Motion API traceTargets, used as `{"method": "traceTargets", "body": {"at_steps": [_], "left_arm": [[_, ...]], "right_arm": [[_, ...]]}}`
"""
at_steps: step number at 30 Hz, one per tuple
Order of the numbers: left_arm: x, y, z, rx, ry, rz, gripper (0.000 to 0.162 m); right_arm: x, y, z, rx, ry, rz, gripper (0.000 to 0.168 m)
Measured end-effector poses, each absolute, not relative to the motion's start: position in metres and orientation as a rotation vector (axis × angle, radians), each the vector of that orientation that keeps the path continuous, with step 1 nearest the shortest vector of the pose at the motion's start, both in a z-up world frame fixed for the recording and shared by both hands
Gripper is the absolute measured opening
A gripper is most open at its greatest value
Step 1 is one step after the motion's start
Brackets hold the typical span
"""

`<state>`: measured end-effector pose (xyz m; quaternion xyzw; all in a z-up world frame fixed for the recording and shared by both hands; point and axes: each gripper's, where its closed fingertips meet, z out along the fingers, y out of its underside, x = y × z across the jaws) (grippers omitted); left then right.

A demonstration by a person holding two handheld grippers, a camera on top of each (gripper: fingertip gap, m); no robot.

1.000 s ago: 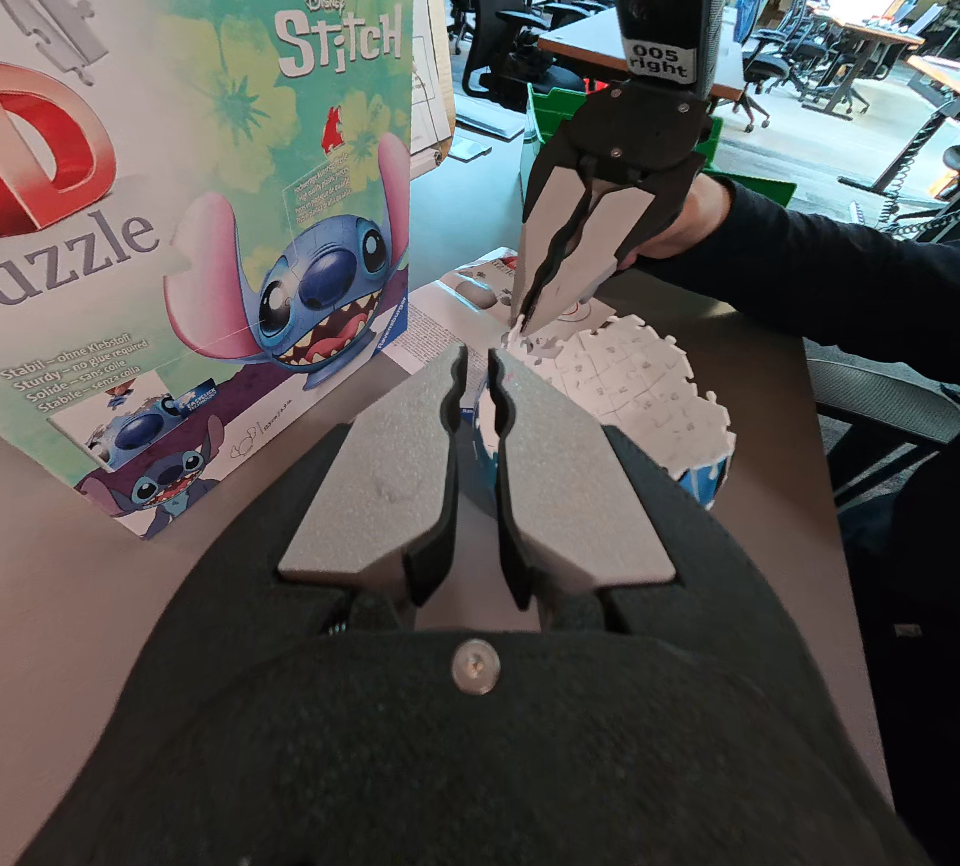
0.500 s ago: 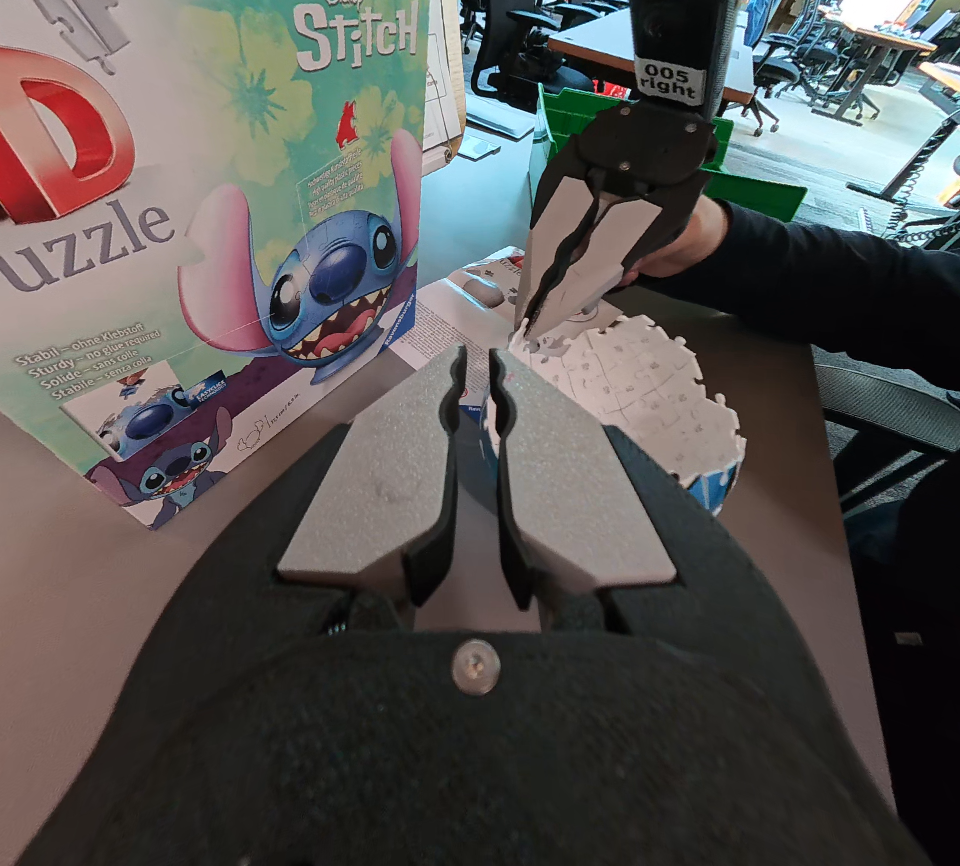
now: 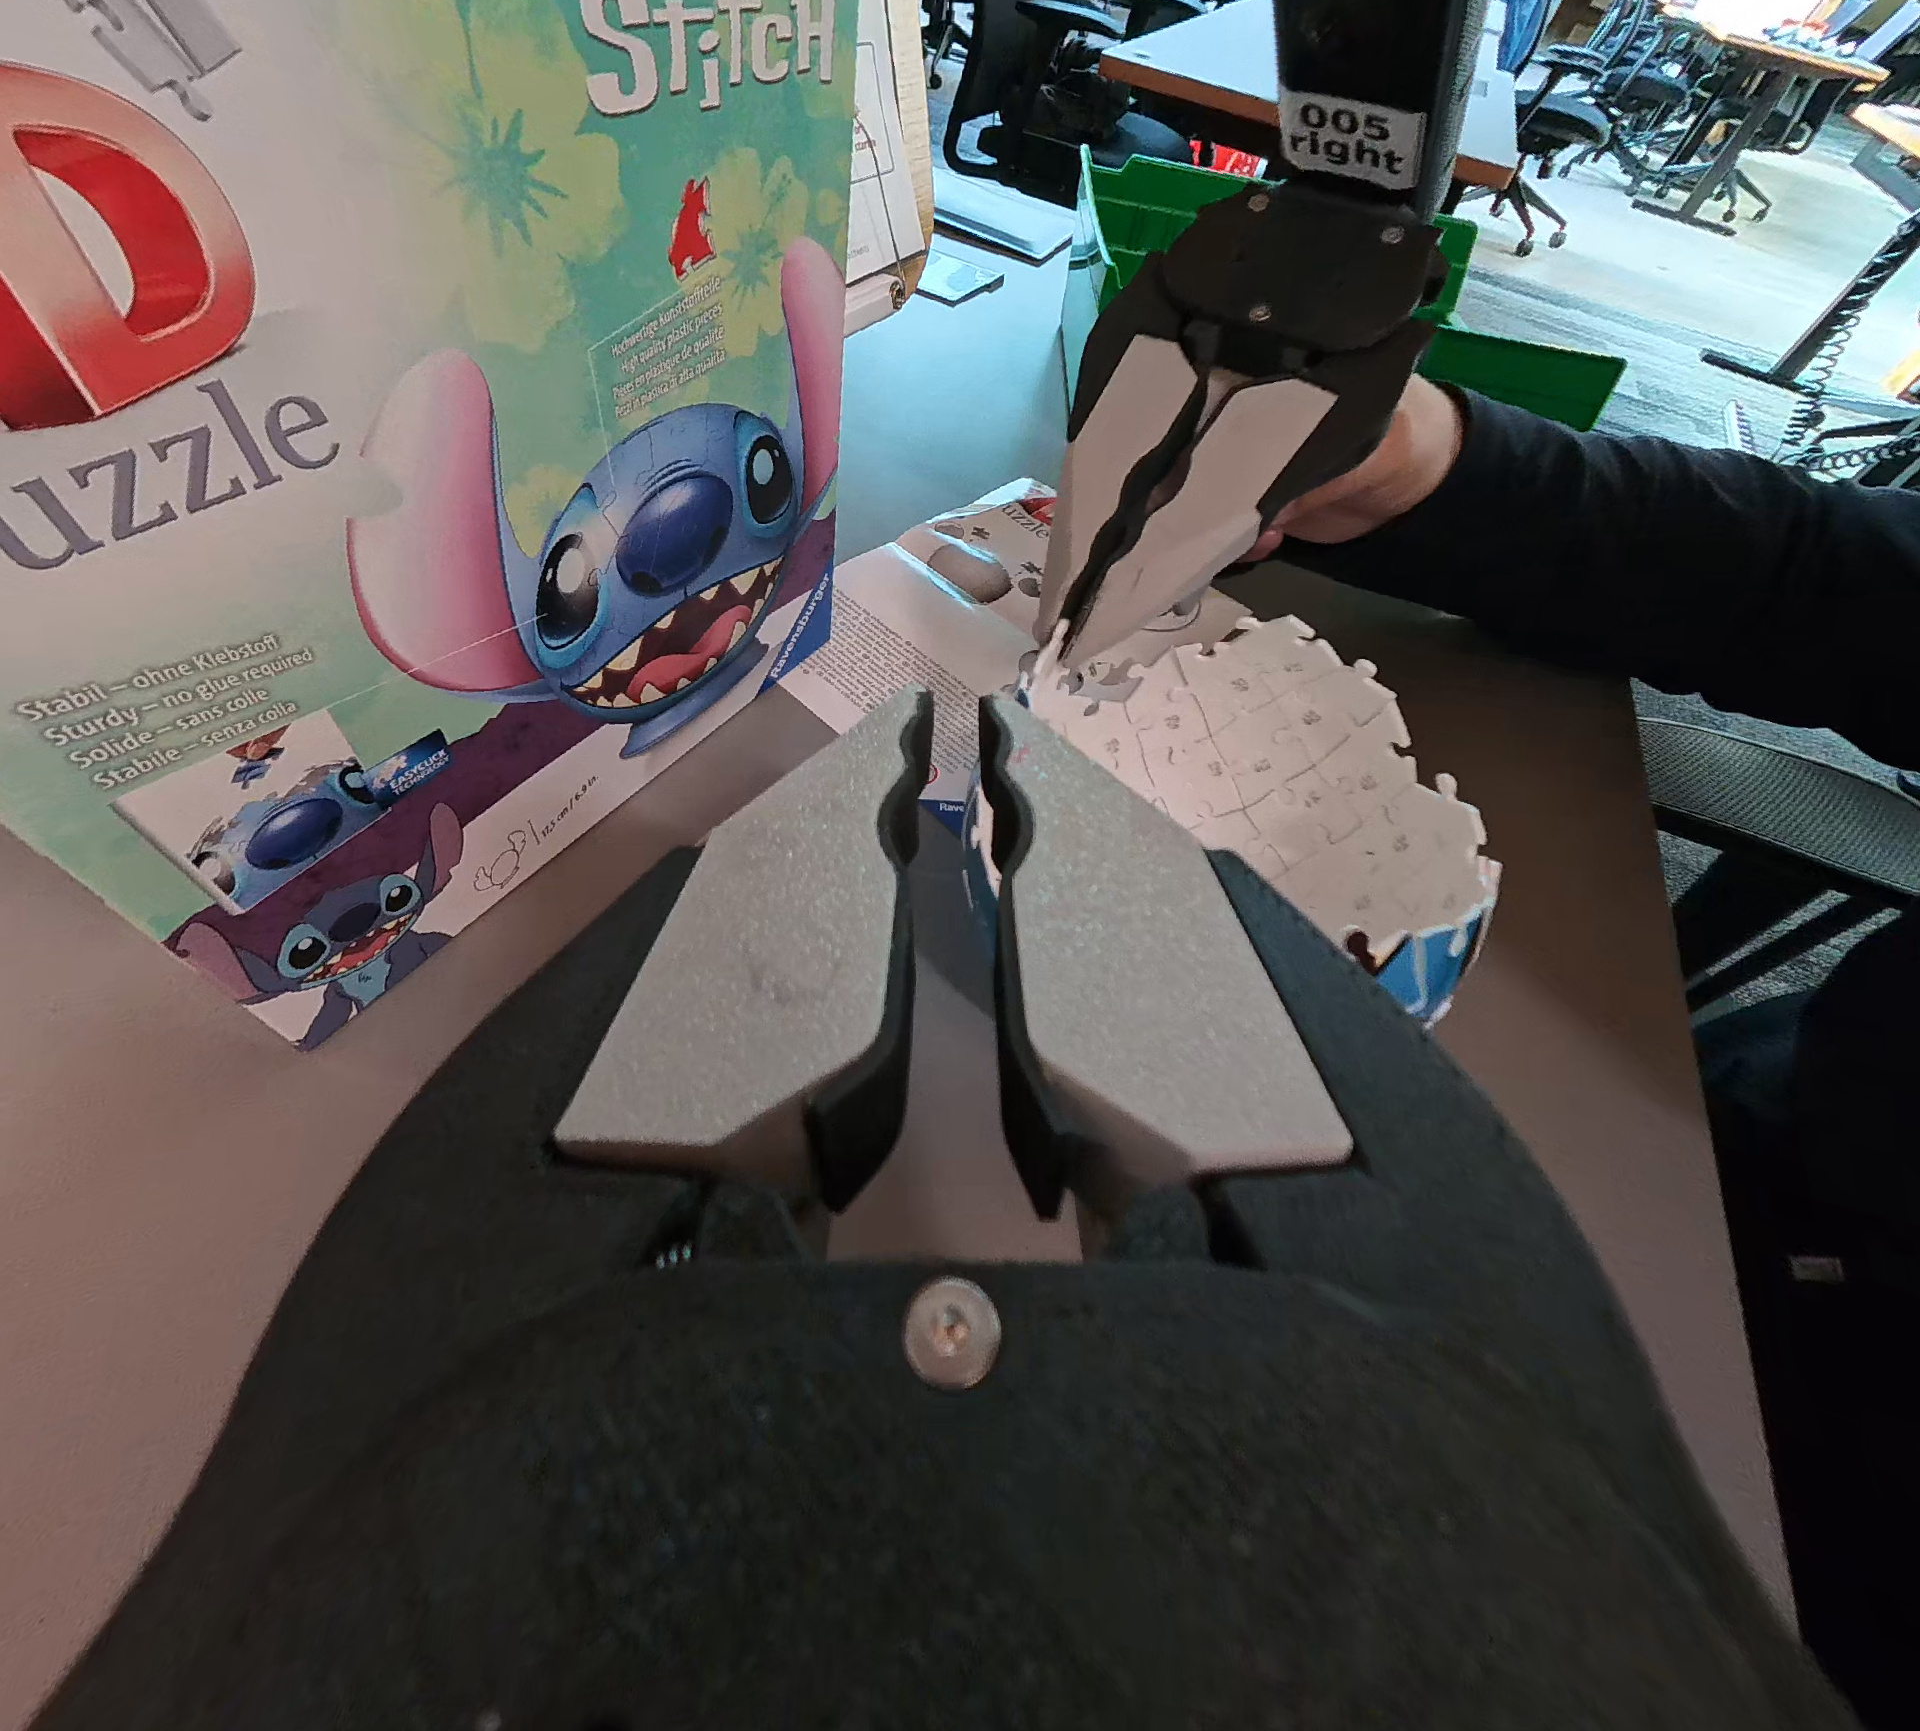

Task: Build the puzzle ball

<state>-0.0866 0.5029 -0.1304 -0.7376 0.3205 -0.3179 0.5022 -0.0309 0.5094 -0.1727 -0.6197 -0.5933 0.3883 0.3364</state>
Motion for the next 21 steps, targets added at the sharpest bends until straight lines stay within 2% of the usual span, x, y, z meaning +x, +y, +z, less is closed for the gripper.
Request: {"method": "traceTargets", "body": {"at_steps": [12, 21], "left_arm": [[-0.082, 0.501, -0.129, -1.768, 0.786, -0.779, 0.007], [-0.056, 0.478, -0.113, -1.663, 0.911, -0.803, 0.012]], "right_arm": [[-0.028, 0.505, -0.151, -1.604, -1.475, 1.209, 0.0], [-0.04, 0.485, -0.132, -1.541, -1.695, 1.063, 0.0]]}}
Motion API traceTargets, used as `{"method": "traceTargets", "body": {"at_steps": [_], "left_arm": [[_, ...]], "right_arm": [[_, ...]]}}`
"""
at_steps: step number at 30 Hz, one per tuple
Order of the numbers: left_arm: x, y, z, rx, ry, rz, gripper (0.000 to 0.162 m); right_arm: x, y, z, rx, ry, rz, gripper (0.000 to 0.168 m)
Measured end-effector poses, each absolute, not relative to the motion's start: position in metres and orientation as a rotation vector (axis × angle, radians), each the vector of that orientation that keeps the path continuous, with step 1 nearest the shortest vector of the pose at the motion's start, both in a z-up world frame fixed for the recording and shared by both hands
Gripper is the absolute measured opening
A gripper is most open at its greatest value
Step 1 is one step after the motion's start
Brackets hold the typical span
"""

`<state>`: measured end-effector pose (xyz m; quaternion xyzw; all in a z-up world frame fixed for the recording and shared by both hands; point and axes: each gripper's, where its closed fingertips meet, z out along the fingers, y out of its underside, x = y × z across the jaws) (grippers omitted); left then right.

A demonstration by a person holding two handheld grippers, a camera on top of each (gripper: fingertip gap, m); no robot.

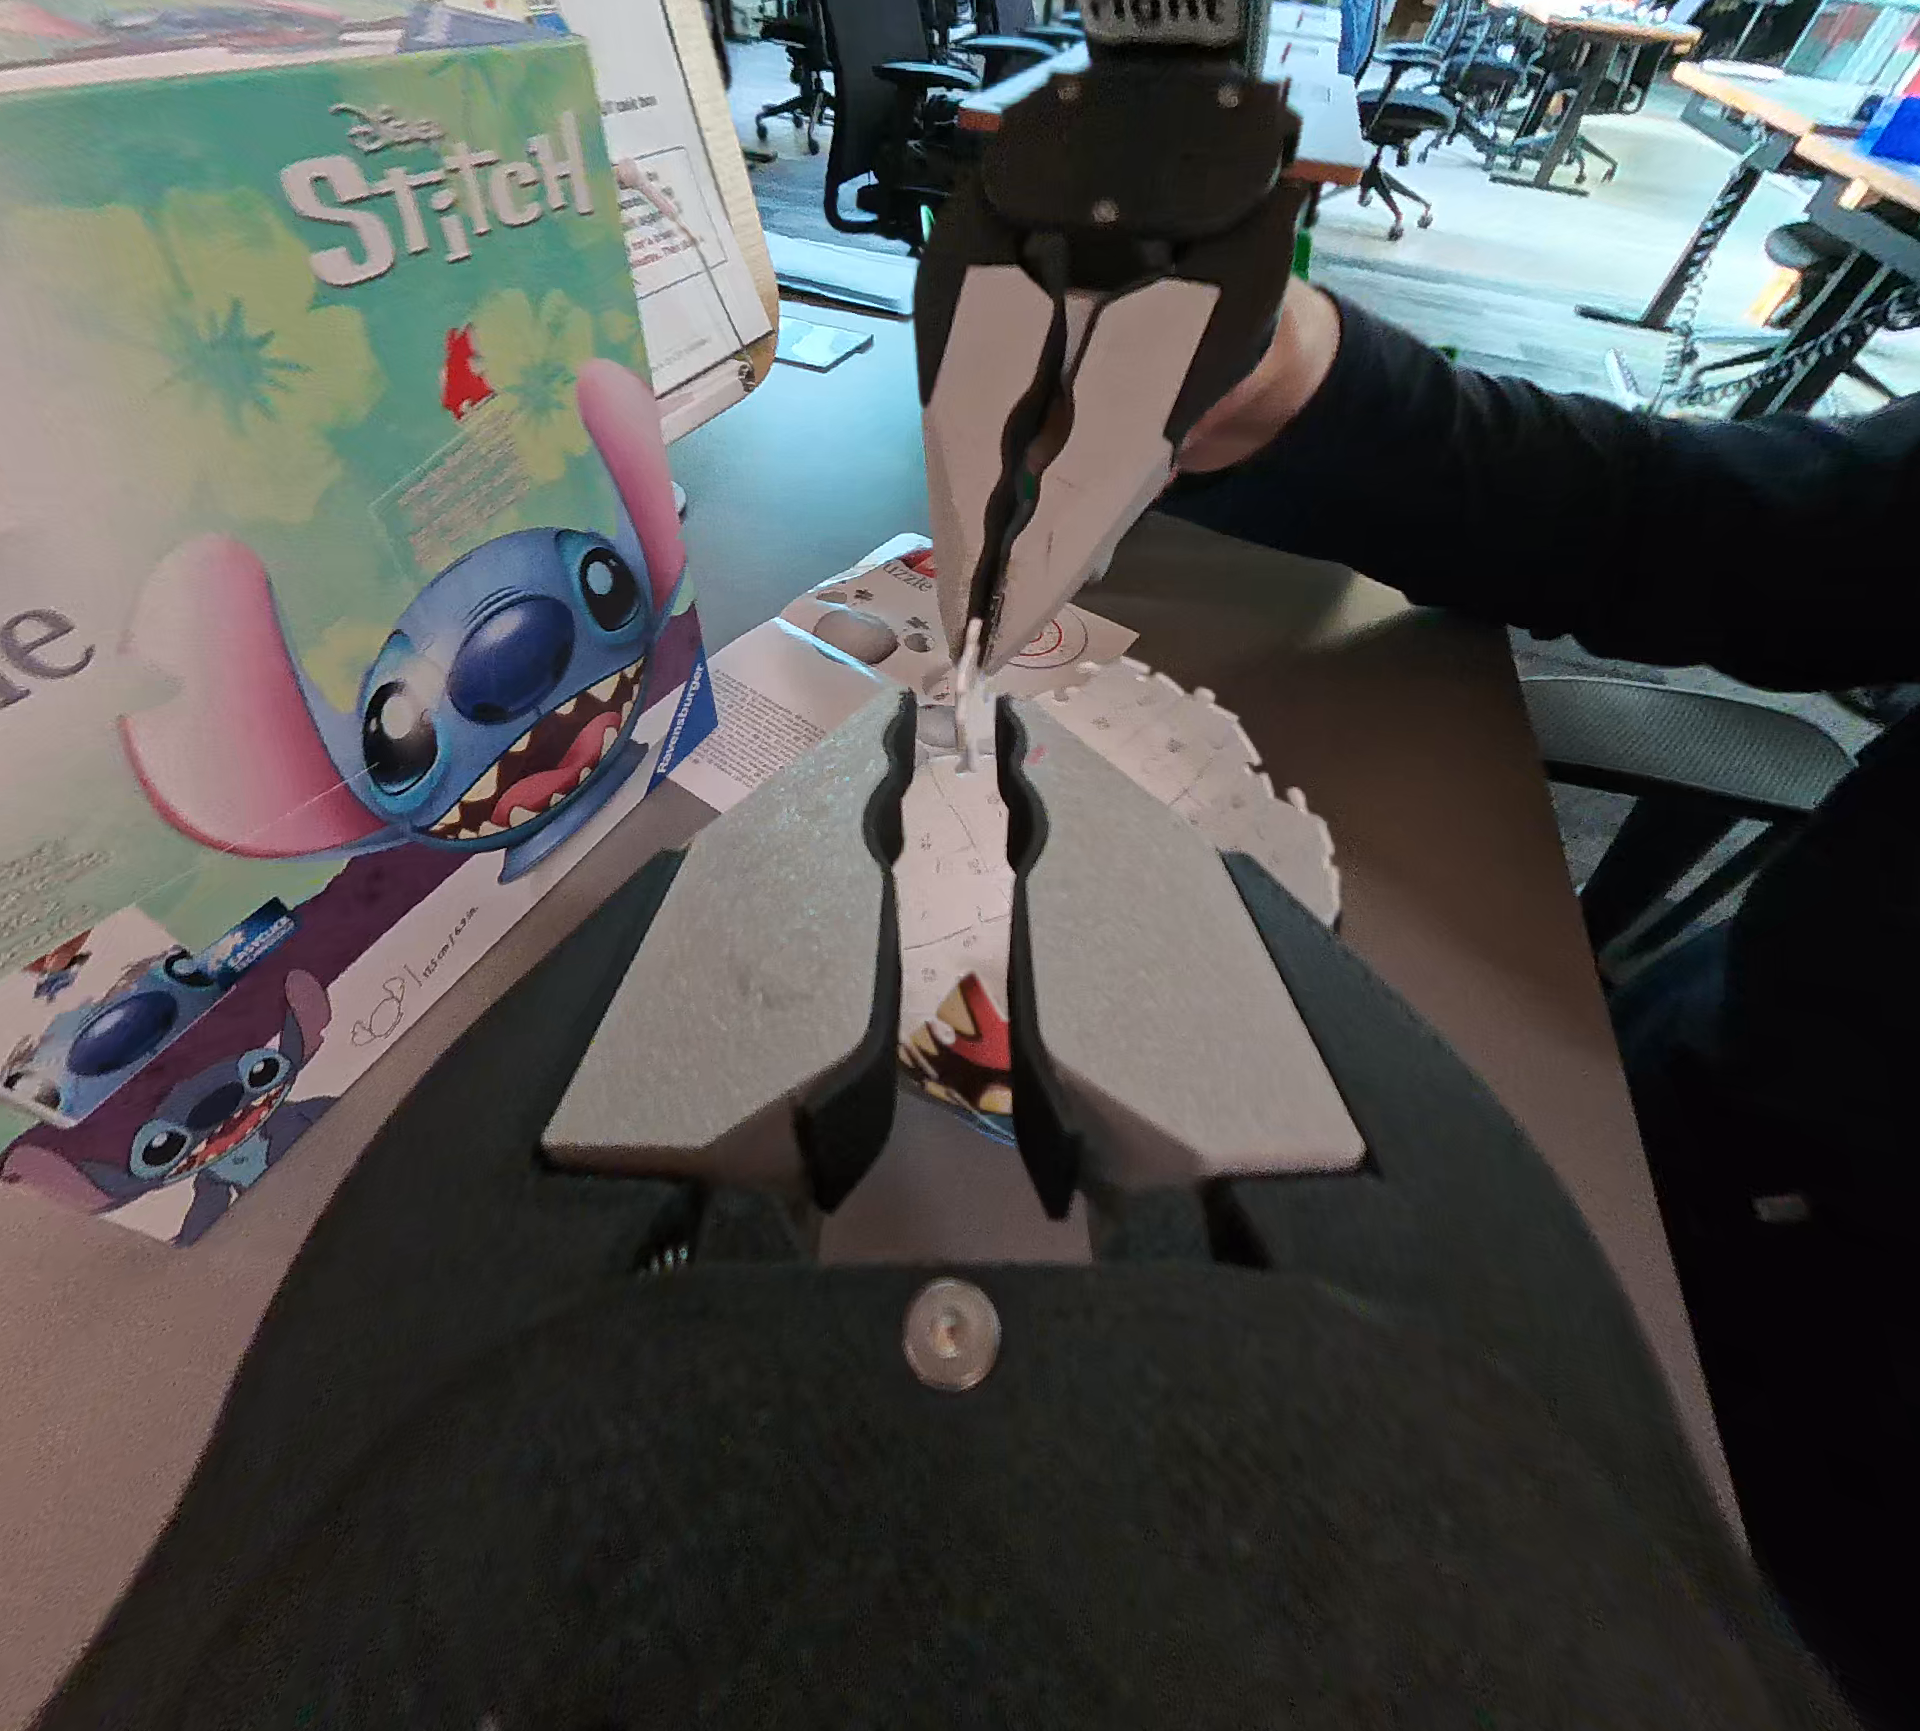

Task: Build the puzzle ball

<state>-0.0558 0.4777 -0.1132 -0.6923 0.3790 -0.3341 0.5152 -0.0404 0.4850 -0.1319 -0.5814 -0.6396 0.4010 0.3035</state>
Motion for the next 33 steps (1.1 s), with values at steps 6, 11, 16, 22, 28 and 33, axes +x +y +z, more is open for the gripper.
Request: {"method": "traceTargets", "body": {"at_steps": [6, 11, 16, 22, 28, 33], "left_arm": [[-0.05, 0.474, -0.123, -1.683, 0.974, -0.748, 0.005], [-0.054, 0.476, -0.113, -1.649, 0.922, -0.772, 0.0], [-0.071, 0.478, -0.071, -1.484, 0.707, -0.96, 0.0], [-0.07, 0.478, -0.062, -1.423, 0.648, -1.012, 0.0], [-0.063, 0.476, -0.067, -1.438, 0.668, -1.042, 0.0], [-0.059, 0.477, -0.073, -1.459, 0.664, -1.102, 0.0]], "right_arm": [[-0.053, 0.473, -0.121, -1.492, -1.791, 1.019, 0.0], [-0.06, 0.475, -0.111, -1.474, -1.753, 1.028, 0.0], [-0.054, 0.478, -0.088, -1.474, -1.641, 1.178, 0.0], [-0.067, 0.47, -0.087, -1.458, -1.598, 1.229, 0.007], [-0.065, 0.474, -0.079, -1.45, -1.547, 1.252, 0.0], [-0.064, 0.477, -0.073, -1.443, -1.515, 1.257, 0.0]]}}
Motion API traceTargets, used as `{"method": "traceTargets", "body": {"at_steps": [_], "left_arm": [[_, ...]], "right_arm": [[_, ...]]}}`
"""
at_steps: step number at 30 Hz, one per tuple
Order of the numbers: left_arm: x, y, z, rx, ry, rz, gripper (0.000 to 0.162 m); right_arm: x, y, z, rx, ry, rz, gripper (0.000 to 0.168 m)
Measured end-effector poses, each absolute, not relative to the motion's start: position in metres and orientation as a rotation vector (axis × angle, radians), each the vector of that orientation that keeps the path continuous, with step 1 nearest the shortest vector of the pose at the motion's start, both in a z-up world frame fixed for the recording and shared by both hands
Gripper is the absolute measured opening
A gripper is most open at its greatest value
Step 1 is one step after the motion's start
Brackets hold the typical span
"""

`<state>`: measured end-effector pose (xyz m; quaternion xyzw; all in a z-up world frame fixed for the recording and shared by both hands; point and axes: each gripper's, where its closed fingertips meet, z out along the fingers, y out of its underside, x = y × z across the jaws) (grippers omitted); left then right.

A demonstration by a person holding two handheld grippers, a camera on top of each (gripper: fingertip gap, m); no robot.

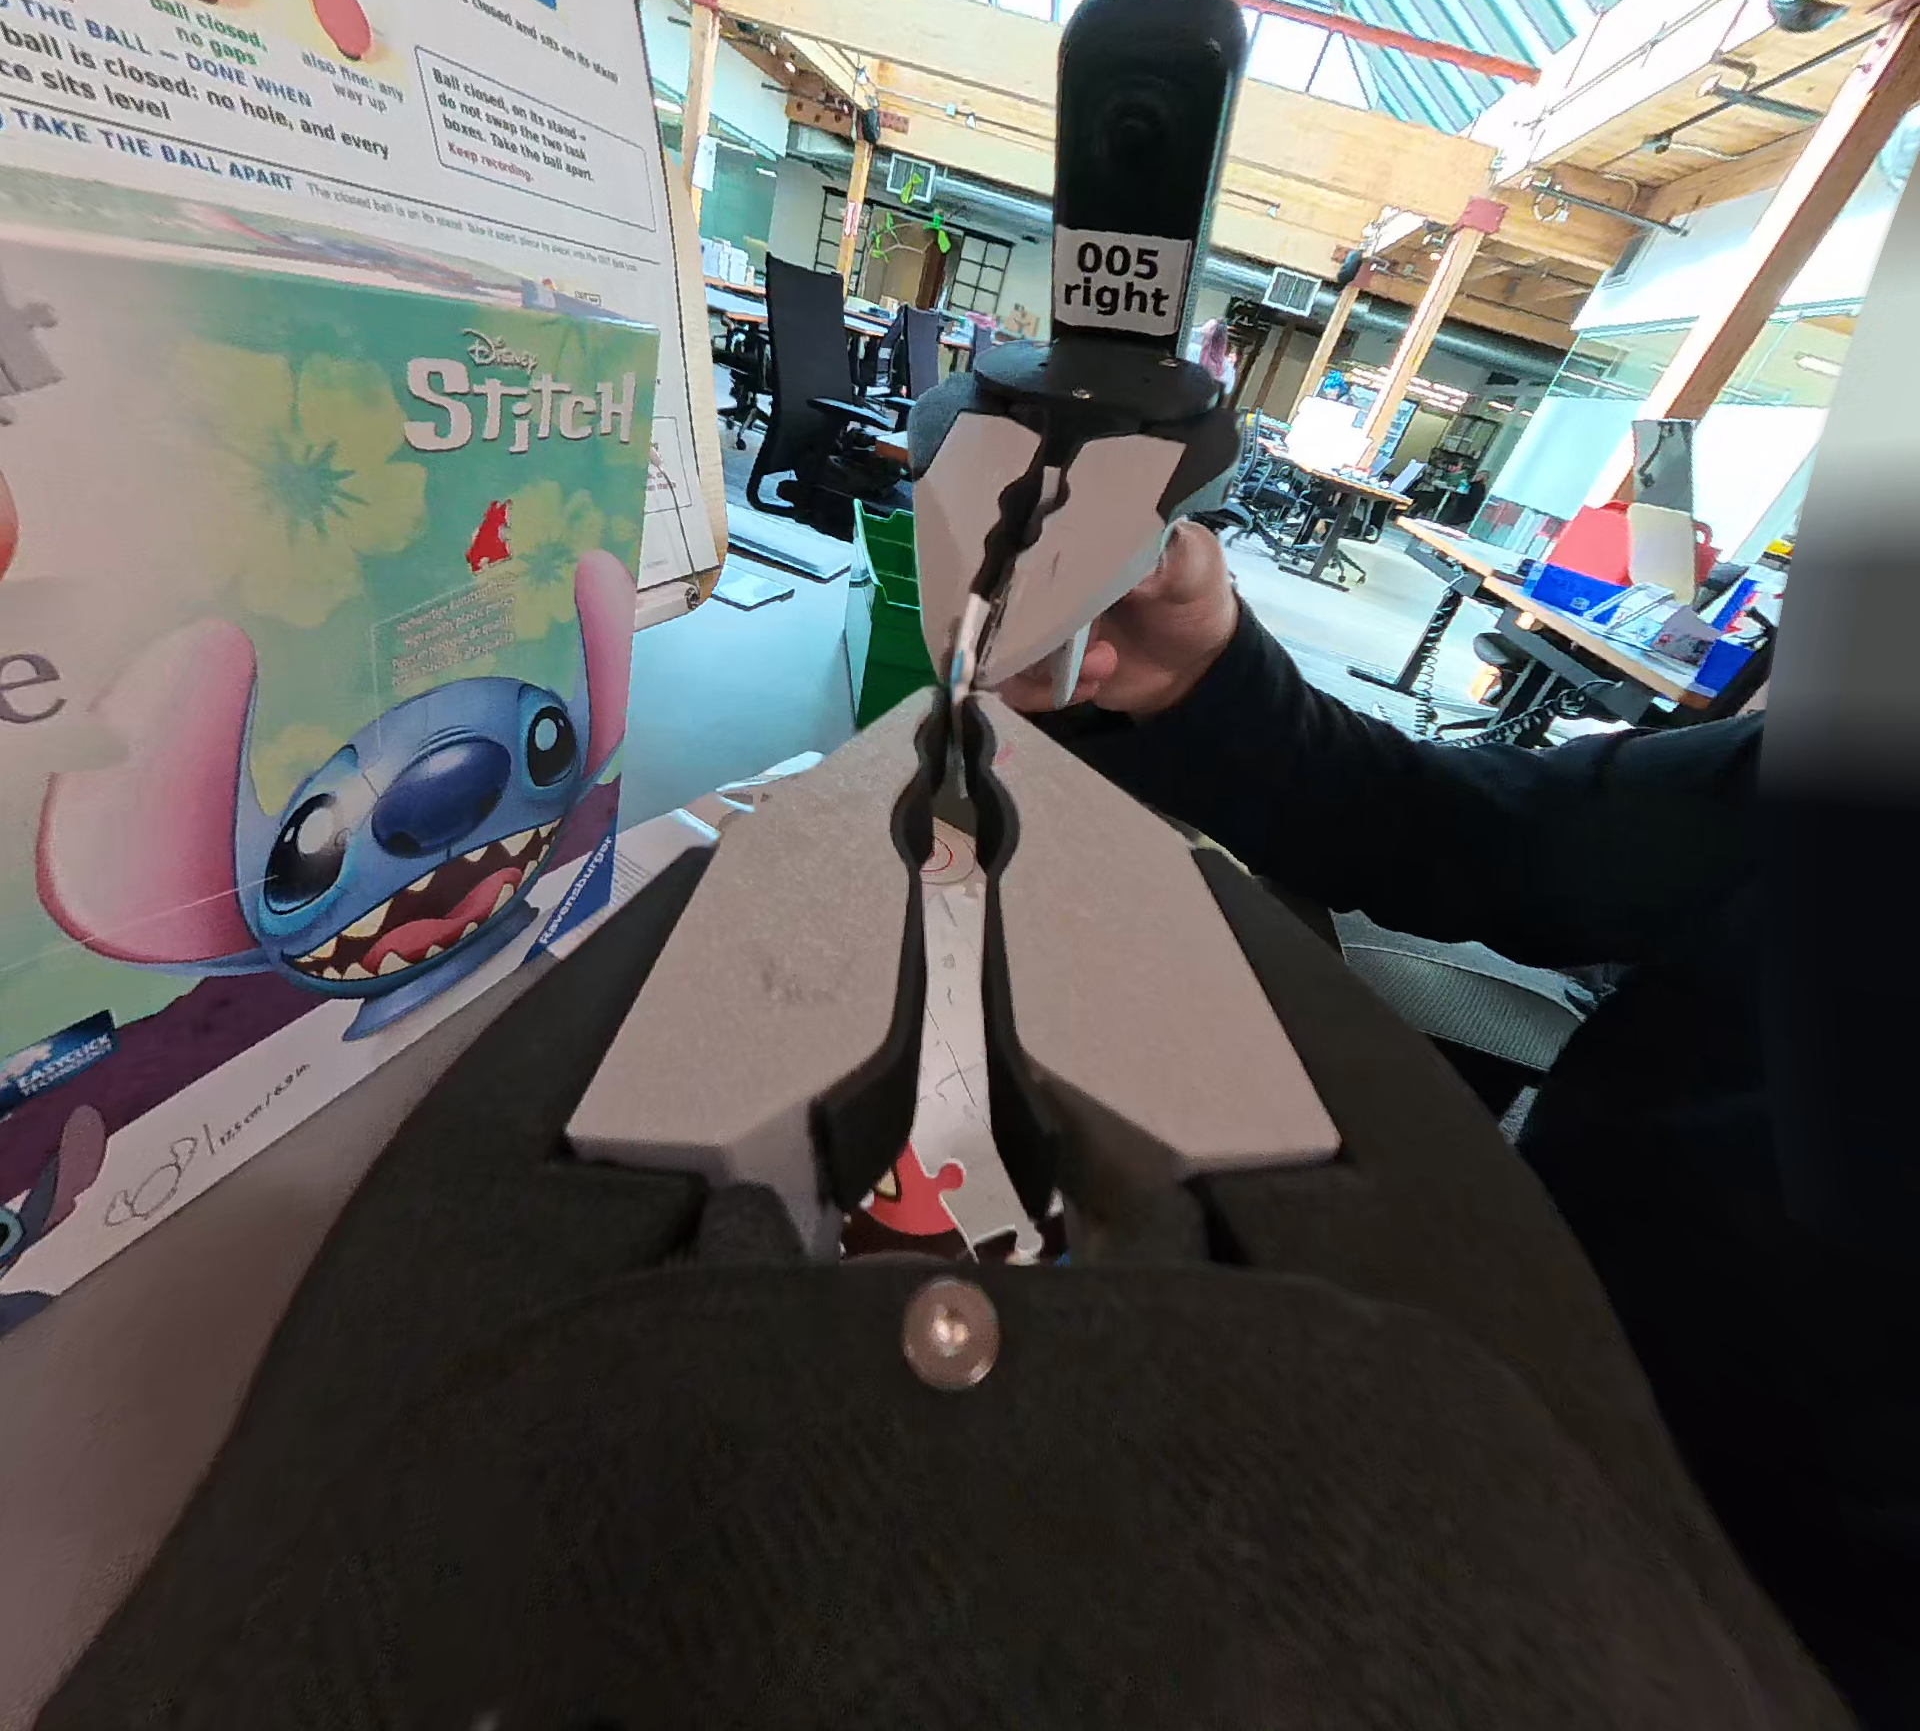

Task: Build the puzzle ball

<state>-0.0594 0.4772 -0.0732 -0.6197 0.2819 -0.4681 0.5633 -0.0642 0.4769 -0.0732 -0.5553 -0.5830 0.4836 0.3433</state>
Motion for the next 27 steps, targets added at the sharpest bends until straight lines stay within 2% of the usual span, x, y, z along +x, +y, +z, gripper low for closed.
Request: {"method": "traceTargets", "body": {"at_steps": [8, 14, 18, 27], "left_arm": [[-0.048, 0.476, -0.084, -1.498, 0.696, -1.137, 0.0], [-0.054, 0.474, -0.088, -1.535, 0.768, -1.058, 0.006], [-0.059, 0.473, -0.082, -1.514, 0.769, -1.023, 0.005], [-0.046, 0.471, -0.101, -1.578, 0.85, -0.974, 0.0]], "right_arm": [[-0.071, 0.475, -0.074, -1.447, -1.485, 1.295, 0.0], [-0.06, 0.48, -0.08, -1.469, -1.585, 1.124, 0.0], [-0.054, 0.477, -0.086, -1.483, -1.66, 1.074, 0.0], [-0.058, 0.47, -0.099, -1.499, -1.726, 1.021, 0.0]]}}
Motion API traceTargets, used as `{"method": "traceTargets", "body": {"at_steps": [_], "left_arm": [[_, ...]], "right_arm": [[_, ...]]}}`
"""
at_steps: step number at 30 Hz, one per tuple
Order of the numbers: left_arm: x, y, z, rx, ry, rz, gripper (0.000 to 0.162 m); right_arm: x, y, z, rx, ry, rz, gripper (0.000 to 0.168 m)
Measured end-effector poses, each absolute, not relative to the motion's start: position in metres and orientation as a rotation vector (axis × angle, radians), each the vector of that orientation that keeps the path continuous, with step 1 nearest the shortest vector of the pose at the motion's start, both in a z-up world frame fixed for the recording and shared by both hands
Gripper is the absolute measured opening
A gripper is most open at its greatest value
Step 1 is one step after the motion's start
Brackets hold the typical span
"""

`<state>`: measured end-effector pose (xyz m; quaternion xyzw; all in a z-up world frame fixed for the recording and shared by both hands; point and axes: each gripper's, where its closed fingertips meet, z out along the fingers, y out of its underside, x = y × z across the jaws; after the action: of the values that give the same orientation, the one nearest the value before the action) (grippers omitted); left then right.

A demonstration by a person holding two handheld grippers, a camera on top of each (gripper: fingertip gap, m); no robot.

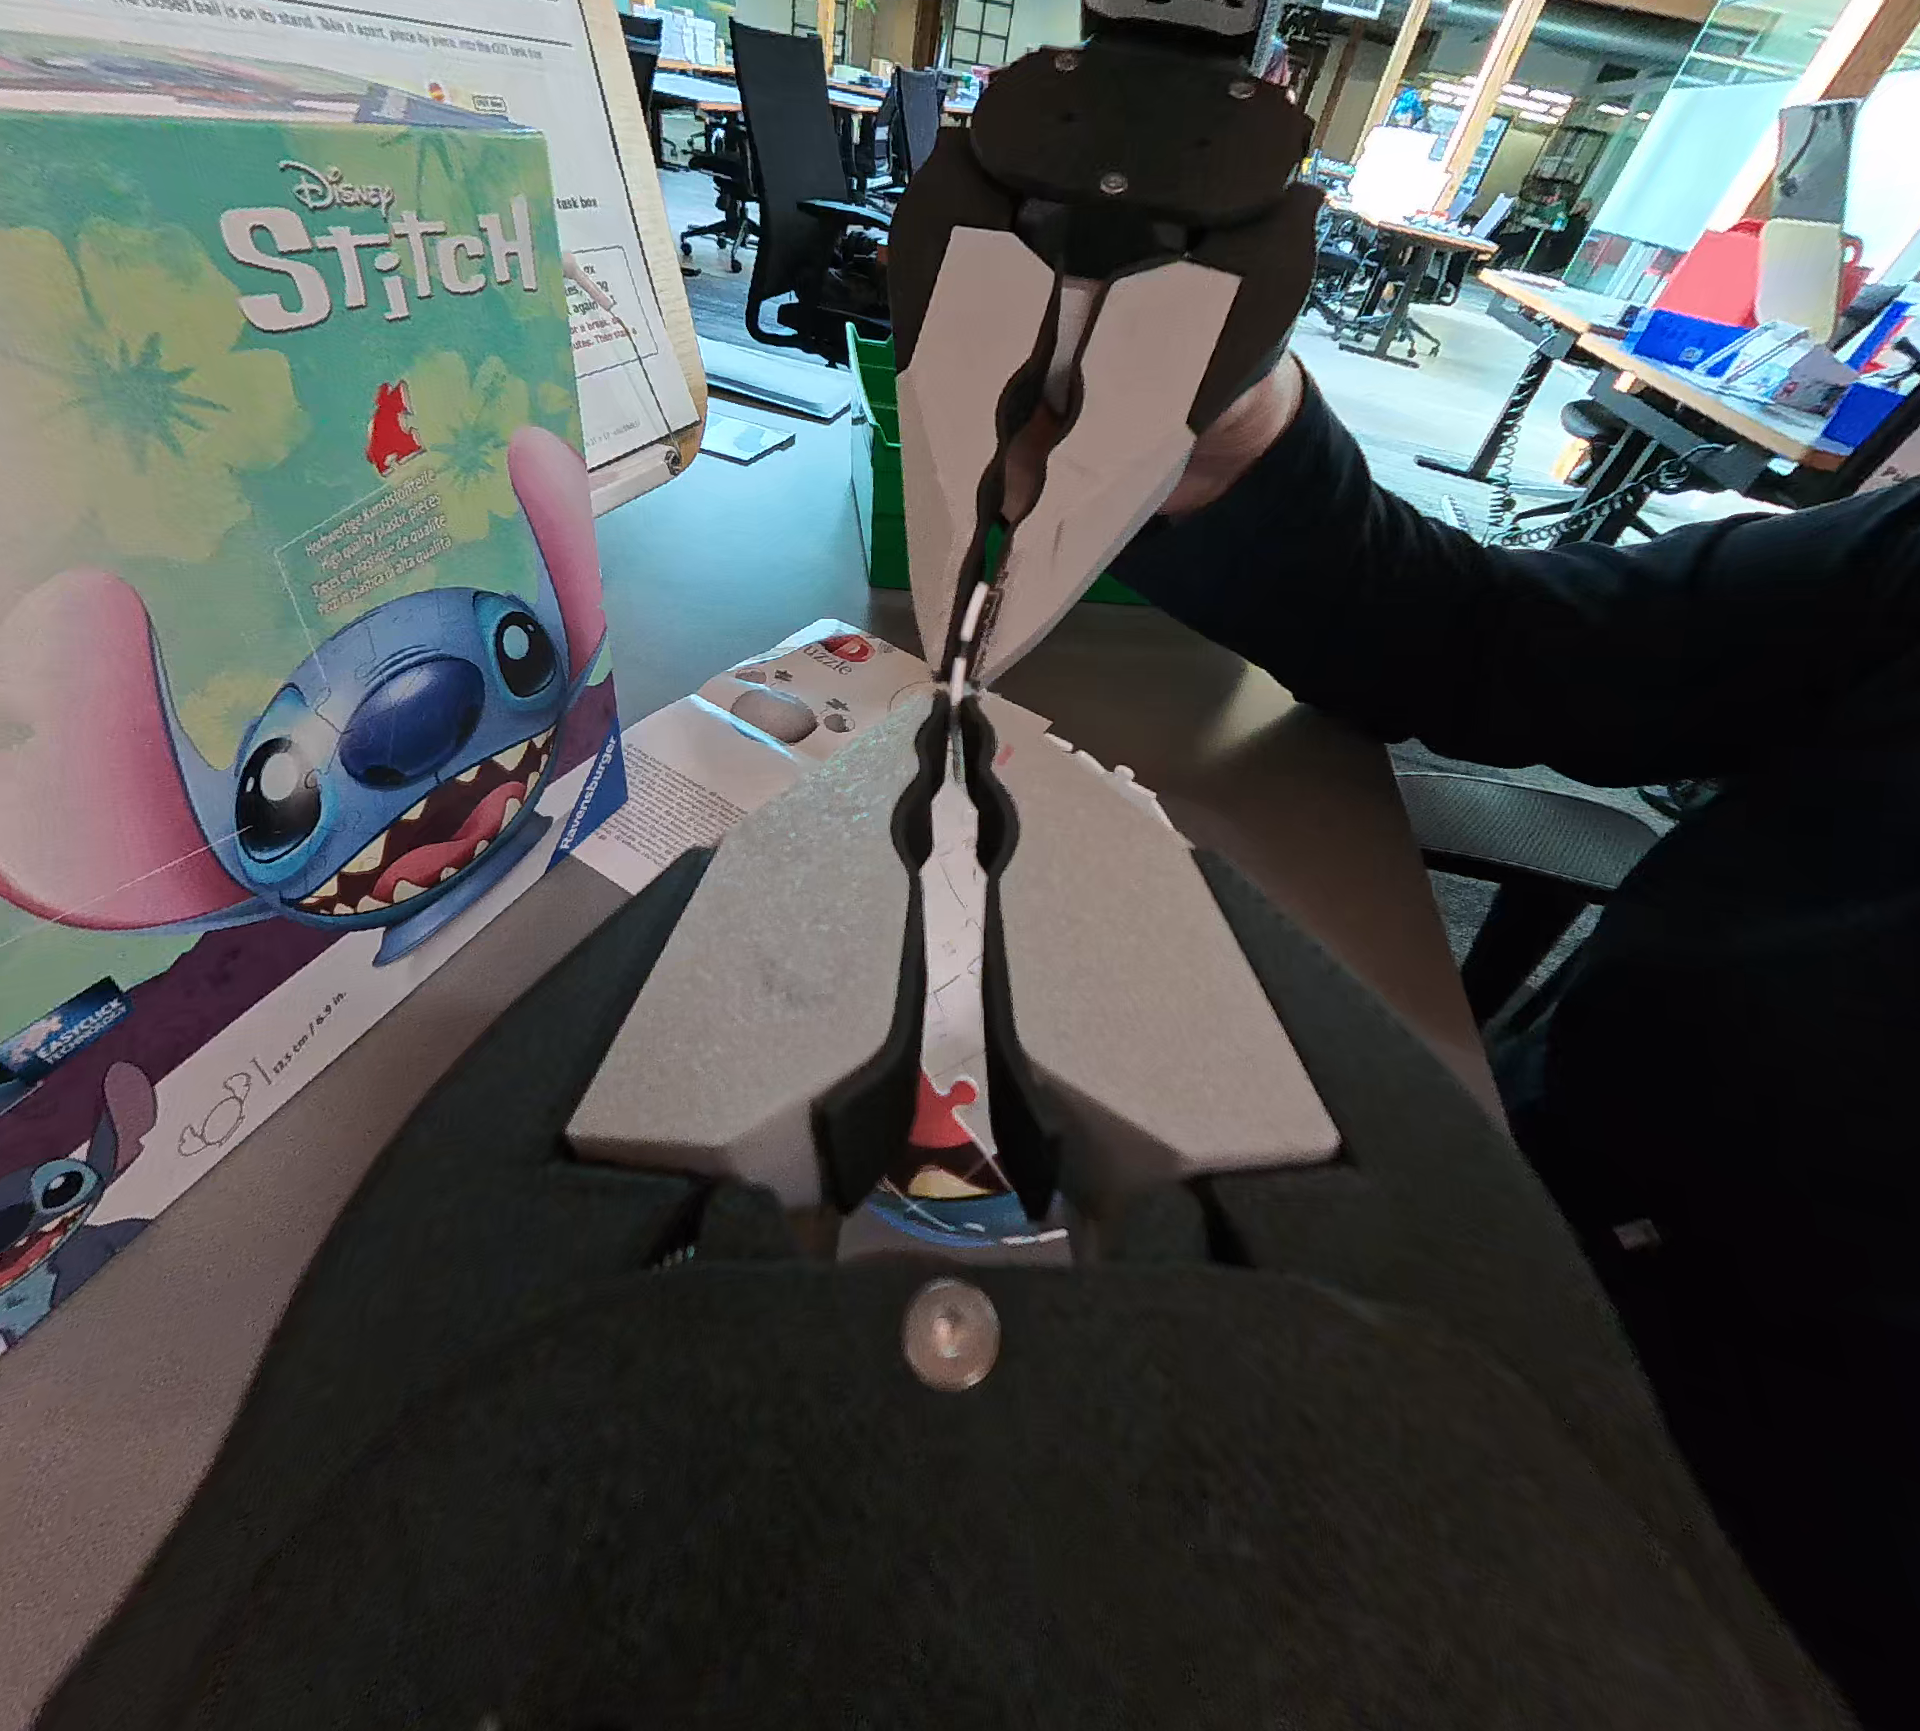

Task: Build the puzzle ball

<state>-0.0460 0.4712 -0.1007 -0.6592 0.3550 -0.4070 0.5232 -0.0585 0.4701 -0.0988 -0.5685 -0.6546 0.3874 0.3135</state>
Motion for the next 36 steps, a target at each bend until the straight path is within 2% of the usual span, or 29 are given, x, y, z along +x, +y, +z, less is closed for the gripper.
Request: {"method": "traceTargets", "body": {"at_steps": [19, 23, 26, 36], "left_arm": [[-0.045, 0.471, -0.104, -1.592, 0.846, -1.013, 0.0], [-0.048, 0.476, -0.103, -1.592, 0.816, -1.005, 0.0], [-0.048, 0.477, -0.105, -1.604, 0.799, -1.018, 0.0], [-0.042, 0.479, -0.117, -1.657, 0.827, -0.976, 0.0]], "right_arm": [[-0.061, 0.468, -0.098, -1.561, -1.675, 1.235, 0.0], [-0.053, 0.478, -0.097, -1.587, -1.656, 1.235, 0.005], [-0.052, 0.478, -0.098, -1.584, -1.662, 1.24, 0.0], [-0.048, 0.48, -0.111, -1.596, -1.728, 1.132, 0.0]]}}
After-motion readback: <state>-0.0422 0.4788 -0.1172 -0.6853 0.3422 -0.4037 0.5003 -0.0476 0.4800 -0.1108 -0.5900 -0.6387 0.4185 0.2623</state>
